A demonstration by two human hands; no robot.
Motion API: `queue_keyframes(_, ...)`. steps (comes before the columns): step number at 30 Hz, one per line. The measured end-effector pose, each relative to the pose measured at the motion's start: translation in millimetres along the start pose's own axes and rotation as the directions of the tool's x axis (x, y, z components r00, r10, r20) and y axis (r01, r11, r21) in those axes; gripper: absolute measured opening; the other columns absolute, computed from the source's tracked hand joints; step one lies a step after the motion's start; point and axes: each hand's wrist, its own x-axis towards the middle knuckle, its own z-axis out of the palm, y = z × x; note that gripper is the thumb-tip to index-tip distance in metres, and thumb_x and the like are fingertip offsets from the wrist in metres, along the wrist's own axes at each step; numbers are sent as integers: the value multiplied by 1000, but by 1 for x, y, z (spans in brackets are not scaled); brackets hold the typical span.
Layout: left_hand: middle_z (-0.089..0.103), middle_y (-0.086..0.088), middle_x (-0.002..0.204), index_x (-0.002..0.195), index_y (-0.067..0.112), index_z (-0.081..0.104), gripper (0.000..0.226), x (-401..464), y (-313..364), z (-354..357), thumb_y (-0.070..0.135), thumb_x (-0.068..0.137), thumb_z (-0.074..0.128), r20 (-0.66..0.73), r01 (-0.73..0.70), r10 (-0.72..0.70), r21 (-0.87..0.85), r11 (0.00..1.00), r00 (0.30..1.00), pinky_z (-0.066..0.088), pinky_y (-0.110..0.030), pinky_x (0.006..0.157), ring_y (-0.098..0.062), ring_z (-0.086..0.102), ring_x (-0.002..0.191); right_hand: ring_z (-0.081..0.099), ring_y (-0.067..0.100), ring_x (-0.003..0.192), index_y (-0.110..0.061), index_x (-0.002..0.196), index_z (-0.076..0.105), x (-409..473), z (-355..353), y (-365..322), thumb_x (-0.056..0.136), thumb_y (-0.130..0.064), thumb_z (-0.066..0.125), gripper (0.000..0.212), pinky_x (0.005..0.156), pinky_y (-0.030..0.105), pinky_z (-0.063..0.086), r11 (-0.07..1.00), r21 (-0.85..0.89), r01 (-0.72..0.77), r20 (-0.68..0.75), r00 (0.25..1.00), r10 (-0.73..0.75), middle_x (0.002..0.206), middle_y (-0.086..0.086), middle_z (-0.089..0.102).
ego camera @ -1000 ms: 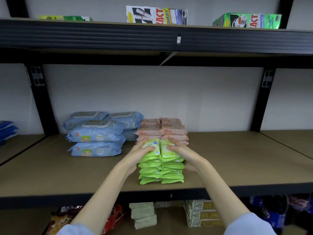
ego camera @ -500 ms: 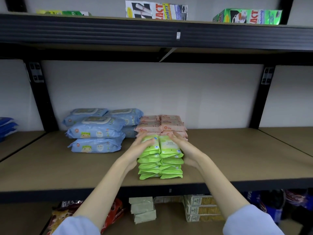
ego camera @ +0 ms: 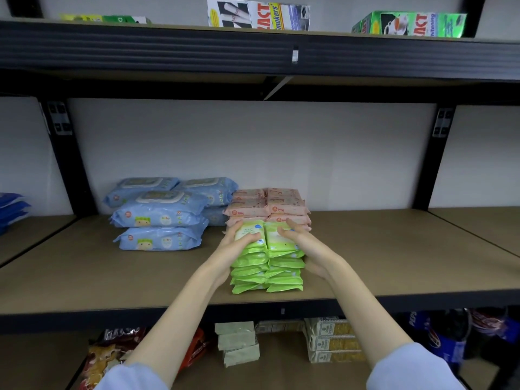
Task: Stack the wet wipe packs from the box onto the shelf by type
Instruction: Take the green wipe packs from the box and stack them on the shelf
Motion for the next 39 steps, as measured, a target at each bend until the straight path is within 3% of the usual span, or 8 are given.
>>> queue_keyframes(4, 30, 6, 147, 140, 33, 35, 65, -1, -1, 4, 27, 82, 66, -24, -8, 9, 33, 999, 1000, 35, -25, 93, -11, 39, 120, 44, 25, 130, -43, 140, 30, -3, 6, 1, 55, -50, 75, 97, 110, 48, 34, 996, -89, -2, 22, 1000, 4, 148, 0, 37)
queue_keyframes(7, 28, 6, 148, 140, 34, 32, 65, -4, 4, 5, 29, 83, 64, -13, 16, -15, 77, 997, 1000, 35, -29, 98, -14, 37, 125, 42, 26, 132, -44, 139, 31, 0, 6, 1, 48, -53, 75, 102, 110, 48, 33, 997, -74, -8, 24, 1000, 9, 148, -1, 36)
queue_keyframes(13, 29, 7, 149, 137, 32, 38, 77, -7, 5, -3, 51, 70, 71, -9, -6, 8, 165, 986, 1000, 28, -36, 112, -15, 31, 135, 31, 22, 138, -28, 146, 26, -21, 8, -8, 87, -38, 61, 69, 114, 43, 28, 995, -81, 57, -38, 997, -60, 152, 3, 27)
queue_keyframes(17, 45, 3, 140, 134, 22, 45, 95, -22, 11, -4, 60, 50, 71, -86, -118, 139, 218, 969, 987, 34, -30, 107, -11, 41, 128, 38, 20, 133, -18, 142, 36, -48, 10, -15, 90, -28, 59, 58, 98, 25, 34, 943, -253, 215, -195, 944, -267, 146, 4, 38)
queue_keyframes(23, 50, 0, 129, 131, 20, 45, 47, -86, -1, -7, 25, 87, 61, -90, -318, 465, 615, 722, 881, 36, -33, 101, -12, 44, 115, 43, 13, 126, -15, 126, 55, -109, 15, 17, 89, -16, 61, 37, 94, 12, 27, 731, -555, 396, -247, 761, -600, 128, -2, 54)
queue_keyframes(26, 51, 0, 129, 133, 21, 43, 45, -124, -32, -2, 25, 90, 56, -17, -333, 485, 706, 625, 874, 37, -37, 102, -18, 44, 119, 41, 13, 128, -15, 125, 55, -138, 20, 51, 90, -14, 59, 36, 100, 17, 29, 737, -568, 367, -256, 772, -582, 127, -3, 52)
queue_keyframes(34, 52, 1, 130, 134, 20, 40, 44, -174, -172, 15, 26, 92, 52, 73, -77, 32, 777, 625, 997, 37, -39, 102, -19, 45, 122, 48, 19, 120, -15, 123, 57, -167, 30, 184, 91, -17, 56, 31, 102, 28, 35, 824, -566, -11, -196, 973, -121, 127, 3, 56)
queue_keyframes(39, 52, -2, 131, 134, 17, 39, 44, -199, -290, 15, 23, 93, 52, 27, 249, -432, 783, 570, 902, 42, -38, 98, -23, 49, 120, 52, 27, 121, -5, 125, 55, -174, 34, 291, 91, -12, 56, 35, 94, 26, 39, 731, -584, -353, -166, 933, 319, 129, 13, 57)
